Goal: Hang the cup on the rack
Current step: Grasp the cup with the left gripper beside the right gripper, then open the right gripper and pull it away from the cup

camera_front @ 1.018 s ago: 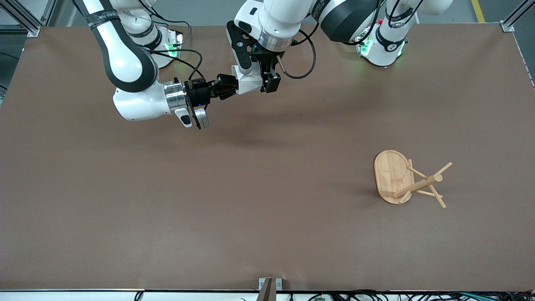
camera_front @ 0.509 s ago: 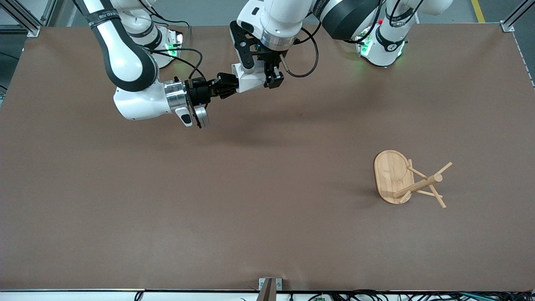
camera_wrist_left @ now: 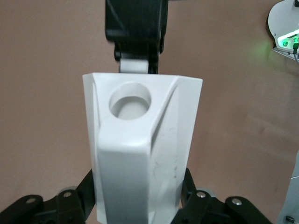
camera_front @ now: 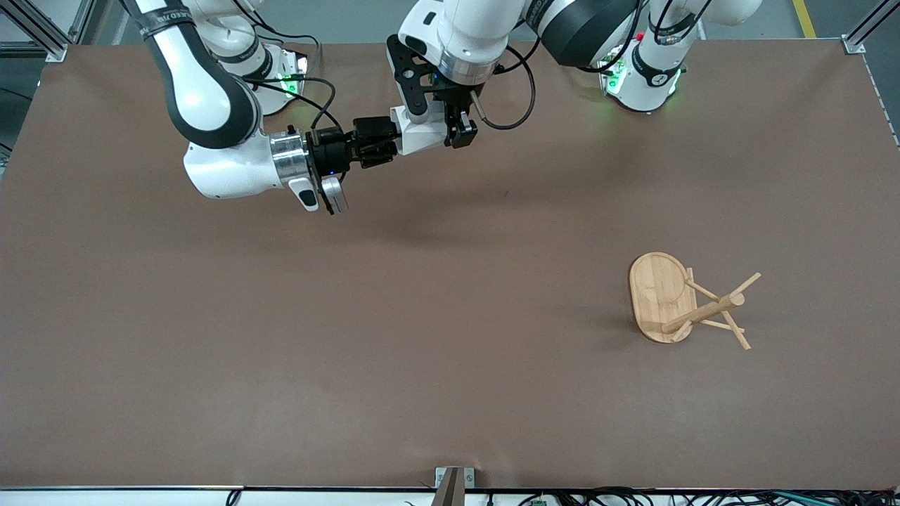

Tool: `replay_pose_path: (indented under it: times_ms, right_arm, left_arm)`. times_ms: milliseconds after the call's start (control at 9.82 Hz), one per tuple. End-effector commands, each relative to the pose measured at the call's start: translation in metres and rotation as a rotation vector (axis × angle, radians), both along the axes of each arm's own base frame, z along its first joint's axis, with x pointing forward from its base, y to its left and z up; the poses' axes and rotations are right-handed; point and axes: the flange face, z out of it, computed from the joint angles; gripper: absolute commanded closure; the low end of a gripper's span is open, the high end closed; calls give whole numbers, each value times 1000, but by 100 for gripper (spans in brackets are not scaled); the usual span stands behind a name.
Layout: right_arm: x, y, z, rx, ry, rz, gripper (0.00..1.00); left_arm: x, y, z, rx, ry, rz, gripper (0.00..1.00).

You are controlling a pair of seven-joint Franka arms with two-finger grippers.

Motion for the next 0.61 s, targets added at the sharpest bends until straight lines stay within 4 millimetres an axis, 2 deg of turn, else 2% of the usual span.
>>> replay_pose_path:
  times_ms: [0, 102, 305, 509]
  right_arm:
    - [14, -40, 16, -151, -32, 16, 0]
    - [25, -58, 27, -247, -14, 11, 0]
    - [48, -106, 67, -505, 4, 0, 0]
    - [64, -181, 104, -852, -50, -44, 0]
  left_arm:
    - [2, 7, -14, 34, 10, -4, 100]
    - [7, 10, -17, 38, 12, 5, 100]
    - [27, 22, -27, 45, 20, 42, 100]
    - [49, 40, -33, 48, 32, 105, 100]
